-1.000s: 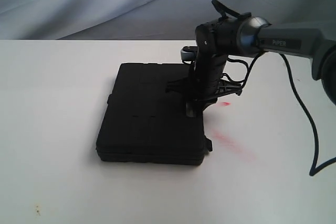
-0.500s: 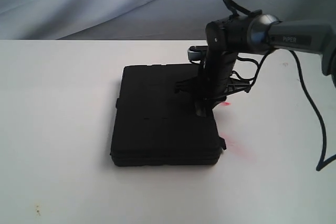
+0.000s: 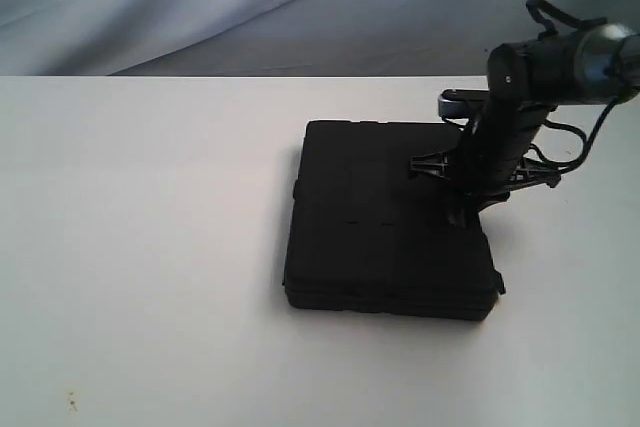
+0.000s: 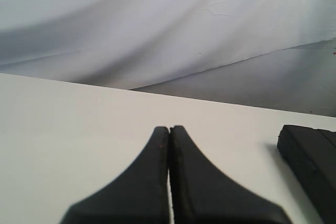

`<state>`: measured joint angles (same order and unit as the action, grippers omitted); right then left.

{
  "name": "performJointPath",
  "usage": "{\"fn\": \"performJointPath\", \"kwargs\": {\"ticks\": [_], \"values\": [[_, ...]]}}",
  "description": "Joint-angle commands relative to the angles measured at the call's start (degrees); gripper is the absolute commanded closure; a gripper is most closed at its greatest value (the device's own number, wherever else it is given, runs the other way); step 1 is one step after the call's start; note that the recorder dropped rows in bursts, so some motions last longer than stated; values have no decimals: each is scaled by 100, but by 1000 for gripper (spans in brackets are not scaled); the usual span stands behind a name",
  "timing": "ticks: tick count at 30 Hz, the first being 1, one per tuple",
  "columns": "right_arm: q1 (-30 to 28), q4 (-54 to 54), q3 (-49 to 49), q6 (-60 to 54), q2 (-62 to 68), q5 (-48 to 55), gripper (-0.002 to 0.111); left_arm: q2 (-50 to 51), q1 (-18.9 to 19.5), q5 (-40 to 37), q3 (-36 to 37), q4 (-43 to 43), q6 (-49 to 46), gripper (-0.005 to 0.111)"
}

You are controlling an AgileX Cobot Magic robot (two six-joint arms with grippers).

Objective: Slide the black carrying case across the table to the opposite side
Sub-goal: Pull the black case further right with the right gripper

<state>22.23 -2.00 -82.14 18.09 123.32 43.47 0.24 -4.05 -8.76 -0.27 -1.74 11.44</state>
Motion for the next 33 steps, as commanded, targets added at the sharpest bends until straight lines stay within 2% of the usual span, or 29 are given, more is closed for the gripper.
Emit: {"fn": "performJointPath", "kwargs": {"ticks": [1,7,15,33], "values": [[-418,-173,340,-339,-48,-19,108,-24,-31,8,27,-23,9,107],[-910,-200,505,-689,-110,-115,108,-24,-31,8,27,-23,9,107],[-1266,-313,505,-1044,-110,-163,108,-24,-31,8,27,-23,9,107],[-1429,-311,505,-1313,-110,-235,108,-24,-31,8,27,-23,9,107]]}}
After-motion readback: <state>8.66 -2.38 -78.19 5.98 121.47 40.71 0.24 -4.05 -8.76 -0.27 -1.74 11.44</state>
